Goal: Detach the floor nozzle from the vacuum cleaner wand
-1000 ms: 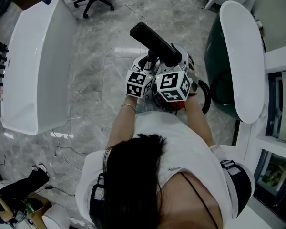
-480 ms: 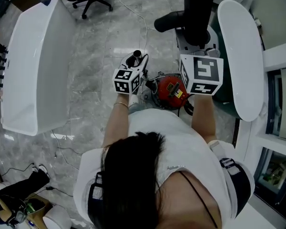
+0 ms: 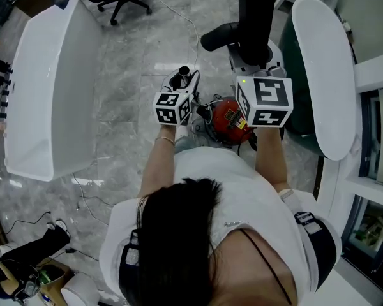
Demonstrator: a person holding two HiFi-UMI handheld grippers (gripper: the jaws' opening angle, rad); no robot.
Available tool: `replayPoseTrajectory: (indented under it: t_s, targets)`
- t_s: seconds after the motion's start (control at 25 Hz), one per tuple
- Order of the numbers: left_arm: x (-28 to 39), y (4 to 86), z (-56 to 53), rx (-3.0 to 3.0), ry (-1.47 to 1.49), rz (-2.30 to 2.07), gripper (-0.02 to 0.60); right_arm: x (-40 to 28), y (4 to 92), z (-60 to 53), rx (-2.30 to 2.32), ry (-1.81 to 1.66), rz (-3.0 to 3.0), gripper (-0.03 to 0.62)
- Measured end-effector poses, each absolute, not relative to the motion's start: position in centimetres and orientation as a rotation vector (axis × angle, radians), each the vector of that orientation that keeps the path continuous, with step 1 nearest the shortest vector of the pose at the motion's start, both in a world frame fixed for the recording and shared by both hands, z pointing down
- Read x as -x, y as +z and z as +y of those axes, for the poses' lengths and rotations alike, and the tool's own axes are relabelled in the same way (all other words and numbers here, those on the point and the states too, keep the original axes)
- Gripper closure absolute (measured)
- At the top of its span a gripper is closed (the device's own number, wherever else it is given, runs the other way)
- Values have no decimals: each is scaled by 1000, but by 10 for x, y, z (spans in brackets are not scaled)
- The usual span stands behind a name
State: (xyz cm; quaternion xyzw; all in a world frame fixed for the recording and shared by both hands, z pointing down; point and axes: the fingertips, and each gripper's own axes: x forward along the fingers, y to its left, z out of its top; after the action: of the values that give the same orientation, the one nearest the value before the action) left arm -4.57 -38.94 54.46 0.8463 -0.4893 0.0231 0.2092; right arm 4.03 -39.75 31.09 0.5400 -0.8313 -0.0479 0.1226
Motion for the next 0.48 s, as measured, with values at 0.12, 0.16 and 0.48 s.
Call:
replayPoseTrajectory:
  t_s: [0.12, 0.16, 0.48]
  targets:
    - [49, 542, -391, -2310, 40, -1393, 412, -41, 314, -396, -1573, -122, -2437, 402]
    - [51, 540, -391, -2289, 22, -1407, 399, -41, 315, -395, -1569, -114, -2445, 402]
    - [55, 496, -372, -2265, -110, -1533, 348, -55, 319, -392, -1568, -40, -2489, 402]
